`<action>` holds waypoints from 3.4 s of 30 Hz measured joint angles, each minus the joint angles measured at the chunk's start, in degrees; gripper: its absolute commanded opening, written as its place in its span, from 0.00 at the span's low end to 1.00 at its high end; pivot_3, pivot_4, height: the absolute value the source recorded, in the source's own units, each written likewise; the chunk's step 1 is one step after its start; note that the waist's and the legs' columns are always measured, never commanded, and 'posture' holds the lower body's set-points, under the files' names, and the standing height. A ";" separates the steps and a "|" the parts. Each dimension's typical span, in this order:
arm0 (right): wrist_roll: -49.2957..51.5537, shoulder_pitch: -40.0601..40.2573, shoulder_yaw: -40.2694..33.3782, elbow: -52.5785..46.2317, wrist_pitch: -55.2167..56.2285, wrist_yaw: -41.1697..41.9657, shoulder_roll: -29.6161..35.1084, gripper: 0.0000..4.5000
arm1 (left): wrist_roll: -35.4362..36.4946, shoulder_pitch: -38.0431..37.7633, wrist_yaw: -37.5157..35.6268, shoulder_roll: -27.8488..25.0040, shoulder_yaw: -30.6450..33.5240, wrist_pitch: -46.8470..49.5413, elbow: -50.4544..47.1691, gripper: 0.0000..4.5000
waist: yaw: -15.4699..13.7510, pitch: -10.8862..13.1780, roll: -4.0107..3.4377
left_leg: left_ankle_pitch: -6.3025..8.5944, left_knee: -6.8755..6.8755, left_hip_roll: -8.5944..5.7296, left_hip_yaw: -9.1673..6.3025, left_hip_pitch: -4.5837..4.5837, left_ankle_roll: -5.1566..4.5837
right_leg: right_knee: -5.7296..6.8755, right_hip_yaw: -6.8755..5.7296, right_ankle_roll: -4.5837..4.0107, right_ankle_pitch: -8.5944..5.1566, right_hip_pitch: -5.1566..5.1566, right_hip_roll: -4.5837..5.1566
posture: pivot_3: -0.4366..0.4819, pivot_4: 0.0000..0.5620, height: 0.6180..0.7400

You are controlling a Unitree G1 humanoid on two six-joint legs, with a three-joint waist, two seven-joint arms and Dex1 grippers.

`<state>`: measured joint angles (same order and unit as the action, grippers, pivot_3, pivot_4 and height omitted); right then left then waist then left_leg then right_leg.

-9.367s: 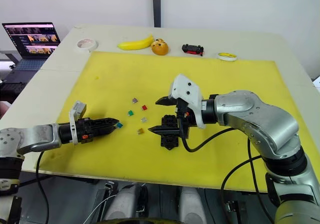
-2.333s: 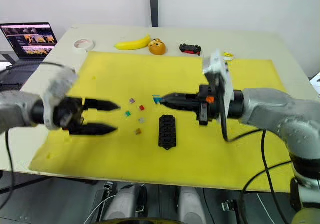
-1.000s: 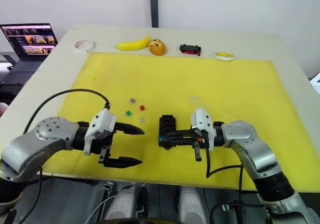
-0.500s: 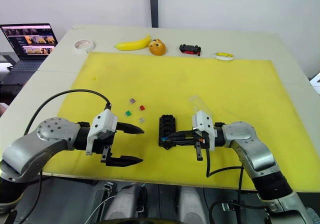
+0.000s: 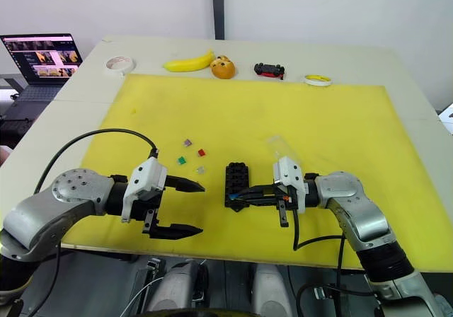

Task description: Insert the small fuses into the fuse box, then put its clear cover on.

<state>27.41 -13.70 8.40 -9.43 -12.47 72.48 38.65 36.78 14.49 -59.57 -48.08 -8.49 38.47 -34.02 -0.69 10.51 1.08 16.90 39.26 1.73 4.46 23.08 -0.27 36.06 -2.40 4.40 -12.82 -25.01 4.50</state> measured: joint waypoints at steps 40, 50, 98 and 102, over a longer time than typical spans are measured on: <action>-1.46 -1.21 -0.26 2.02 1.53 2.21 0.13 0.00 | -0.01 -0.16 -0.19 -0.11 -0.01 0.27 -0.59 0.98 | 0.02 0.00 0.00 | 0.00 0.00 0.01 0.00 -0.27 -0.01 | 0.01 0.00 -0.01 0.00 0.24 0.00 | 0.48 0.27 0.98; -2.85 -1.31 -0.03 3.06 3.38 2.64 -0.36 0.00 | 0.02 -0.14 -0.19 -0.11 0.00 1.09 -0.65 0.98 | 0.03 0.00 0.00 | 0.01 0.00 0.01 0.01 -0.38 -0.01 | 0.01 0.00 0.00 0.00 0.34 0.00 | 0.48 0.27 0.98; -2.39 -3.29 0.27 5.02 1.00 2.81 -1.64 0.00 | -0.02 0.41 0.07 0.40 -0.09 1.41 -0.99 0.98 | 0.06 0.00 0.00 | 0.01 -0.01 0.02 0.04 -0.56 -0.01 | 0.02 0.03 -0.01 -0.01 0.47 0.00 | 0.48 0.27 0.98; -2.49 -3.25 0.30 5.02 1.22 2.69 -1.64 0.00 | -0.03 0.40 0.06 0.40 -0.09 1.40 -1.00 0.98 | 0.05 0.00 0.00 | 0.01 -0.01 0.02 0.04 -0.56 -0.02 | 0.02 0.03 -0.01 -0.01 0.47 0.00 | 0.48 0.27 0.98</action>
<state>24.92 -16.94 8.70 -4.40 -11.25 75.18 37.01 36.76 14.90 -59.51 -47.68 -8.57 39.87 -35.02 -0.63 10.51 1.08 16.91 39.25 1.75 4.50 22.52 -0.28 36.08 -2.37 4.38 -12.83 -24.54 4.50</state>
